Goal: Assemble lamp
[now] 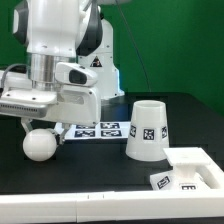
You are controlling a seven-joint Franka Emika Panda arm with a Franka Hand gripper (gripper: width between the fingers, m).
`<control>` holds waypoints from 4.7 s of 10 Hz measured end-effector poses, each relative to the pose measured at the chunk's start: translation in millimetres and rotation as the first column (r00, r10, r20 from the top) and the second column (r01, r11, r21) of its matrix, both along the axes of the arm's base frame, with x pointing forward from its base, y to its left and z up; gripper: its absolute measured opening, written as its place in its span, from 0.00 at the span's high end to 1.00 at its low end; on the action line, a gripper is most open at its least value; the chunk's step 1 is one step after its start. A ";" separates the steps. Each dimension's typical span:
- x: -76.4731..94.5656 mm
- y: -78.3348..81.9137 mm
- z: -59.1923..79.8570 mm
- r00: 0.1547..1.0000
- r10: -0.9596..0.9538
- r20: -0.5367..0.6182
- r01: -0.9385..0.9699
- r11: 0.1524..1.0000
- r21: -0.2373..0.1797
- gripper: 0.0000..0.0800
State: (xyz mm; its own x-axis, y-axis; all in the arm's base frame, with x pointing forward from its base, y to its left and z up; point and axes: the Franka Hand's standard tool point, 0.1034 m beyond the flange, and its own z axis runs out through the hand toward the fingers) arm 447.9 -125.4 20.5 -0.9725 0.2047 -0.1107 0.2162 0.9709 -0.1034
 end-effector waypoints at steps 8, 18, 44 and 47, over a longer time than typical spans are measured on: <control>1.2 -4.4 6.8 1.000 -0.008 0.011 0.008 1.000 -0.004 0.13; 54.4 13.8 79.0 0.787 -0.581 0.207 0.567 0.813 0.130 0.13; 49.6 -3.8 62.6 -0.990 -0.052 -0.130 0.045 -0.997 0.054 0.13; 72.9 -19.3 62.6 -0.978 0.035 0.204 -0.046 -0.998 -0.052 0.13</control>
Offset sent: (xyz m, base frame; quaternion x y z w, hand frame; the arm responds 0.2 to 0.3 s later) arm 0.0000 0.0000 0.0000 0.0000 0.0000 0.0000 1.0000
